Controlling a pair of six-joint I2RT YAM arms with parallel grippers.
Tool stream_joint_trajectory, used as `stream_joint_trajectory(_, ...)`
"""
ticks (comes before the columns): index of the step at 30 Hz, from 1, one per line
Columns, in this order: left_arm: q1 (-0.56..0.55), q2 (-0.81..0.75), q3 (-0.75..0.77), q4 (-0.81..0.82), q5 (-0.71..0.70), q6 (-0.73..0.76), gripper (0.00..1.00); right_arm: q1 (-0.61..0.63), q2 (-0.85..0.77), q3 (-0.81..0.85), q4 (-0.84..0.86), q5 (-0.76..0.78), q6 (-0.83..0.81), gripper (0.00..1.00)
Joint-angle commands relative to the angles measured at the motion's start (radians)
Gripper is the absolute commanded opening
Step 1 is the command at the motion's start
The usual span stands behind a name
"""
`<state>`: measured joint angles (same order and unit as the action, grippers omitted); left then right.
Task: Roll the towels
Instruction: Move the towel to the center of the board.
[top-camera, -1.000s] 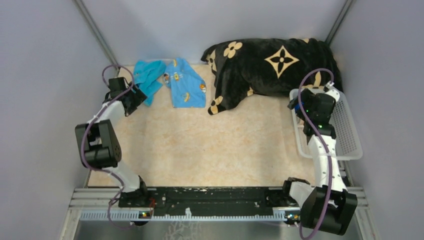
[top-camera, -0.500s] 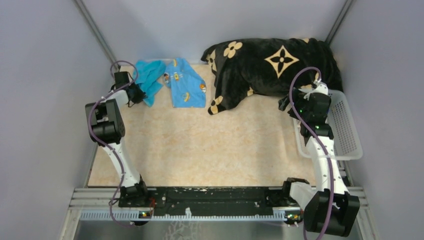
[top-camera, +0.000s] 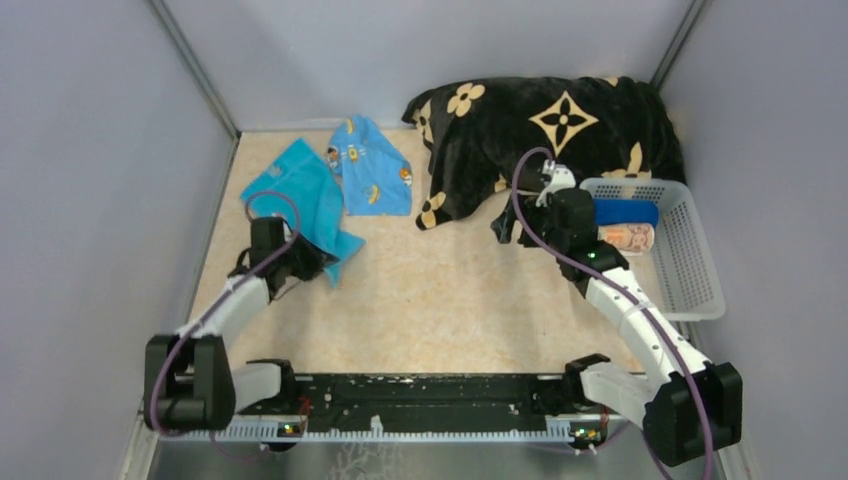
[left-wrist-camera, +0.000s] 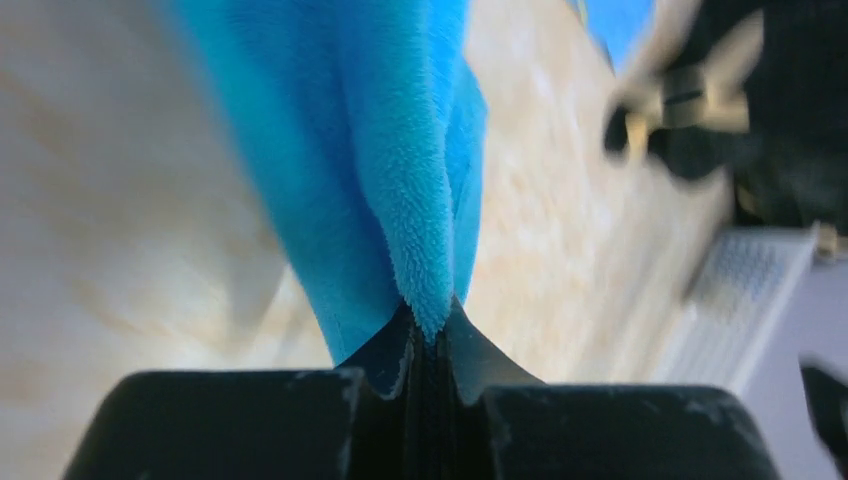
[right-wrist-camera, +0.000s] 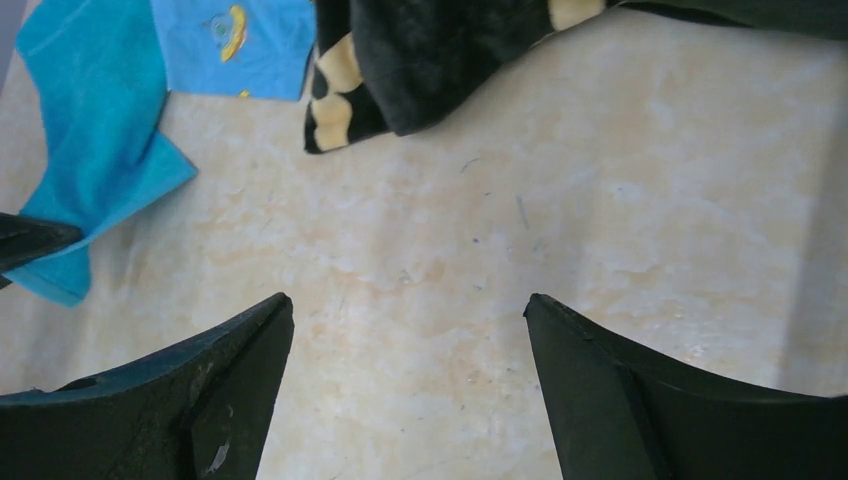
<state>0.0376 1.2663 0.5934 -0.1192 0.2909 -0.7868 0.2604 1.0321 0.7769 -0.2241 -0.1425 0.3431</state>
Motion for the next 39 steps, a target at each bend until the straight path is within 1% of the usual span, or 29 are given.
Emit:
stream_joint_trajectory(1, -0.226, -0.185, -0.14, 0.004, 0.012, -0.156, 0.08, 0.111, 0.019, 0.028, 0.037, 0.055, -0.007, 0.86)
stream_joint_trajectory(3, -0.343, -0.233, -0.187, 0.088, -0.021, -0.258, 0.09, 0.144, 0.023, 0.027, 0.035, 0.076, -0.005, 0.86)
stream_joint_trajectory(5, -0.466, -0.213, -0.185, 0.177, -0.062, -0.336, 0.09, 0.161, 0.023, 0.027, 0.025, 0.091, -0.004, 0.86)
stream_joint_trajectory(6, -0.551, -0.172, -0.149, 0.196, -0.085, -0.347, 0.1, 0.161, 0.02, 0.028, 0.02, 0.096, -0.005, 0.86)
stream_joint_trajectory(9, -0.709, 0.012, 0.021, 0.241, -0.102, -0.324, 0.18, 0.162, 0.007, 0.031, 0.0, 0.133, -0.011, 0.86)
stream_joint_trajectory(10, -0.749, 0.097, 0.077, 0.259, -0.099, -0.314, 0.2, 0.162, 0.0, 0.033, -0.008, 0.149, -0.015, 0.86)
stream_joint_trajectory(12, -0.81, 0.2, 0.192, 0.29, -0.091, -0.294, 0.27, 0.162, -0.015, 0.035, -0.024, 0.183, -0.024, 0.86)
stream_joint_trajectory(14, -0.854, 0.272, 0.288, 0.311, -0.08, -0.267, 0.35, 0.161, -0.025, 0.039, -0.045, 0.203, -0.036, 0.86)
stream_joint_trajectory(16, -0.879, 0.319, 0.378, 0.3, -0.077, -0.224, 0.45, 0.161, -0.029, 0.041, -0.068, 0.22, -0.044, 0.86)
stream_joint_trajectory(18, -0.883, 0.334, 0.41, 0.274, -0.067, -0.189, 0.52, 0.161, -0.039, 0.037, -0.08, 0.23, -0.048, 0.86)
stream_joint_trajectory(20, -0.882, 0.305, 0.388, 0.24, -0.102, -0.154, 0.55, 0.162, -0.04, 0.032, -0.086, 0.224, -0.053, 0.86)
stream_joint_trajectory(22, -0.872, 0.245, 0.334, 0.185, -0.166, -0.12, 0.58, 0.161, -0.028, 0.035, -0.095, 0.201, -0.056, 0.85)
stream_joint_trajectory(25, -0.826, 0.128, 0.228, 0.106, -0.233, -0.076, 0.6, 0.165, 0.006, 0.036, -0.093, 0.108, -0.052, 0.84)
stream_joint_trajectory(27, -0.772, 0.051, 0.162, 0.037, -0.264, -0.047, 0.6, 0.19, 0.028, 0.029, -0.079, 0.07, -0.042, 0.83)
stream_joint_trajectory(29, -0.686, -0.018, 0.107, -0.039, -0.298, -0.024, 0.61, 0.242, 0.064, 0.026, -0.074, 0.094, -0.038, 0.82)
stream_joint_trajectory(32, -0.554, -0.097, 0.028, -0.097, -0.289, 0.026, 0.61, 0.314, 0.154, 0.038, -0.062, 0.088, -0.035, 0.8)
stream_joint_trajectory(35, -0.469, -0.112, -0.002, -0.11, -0.295, 0.076, 0.6, 0.365, 0.237, 0.064, -0.013, 0.073, -0.019, 0.78)
stream_joint_trajectory(39, -0.431, -0.023, 0.053, -0.095, -0.311, 0.11, 0.59, 0.386, 0.363, 0.135, 0.065, 0.049, -0.031, 0.77)
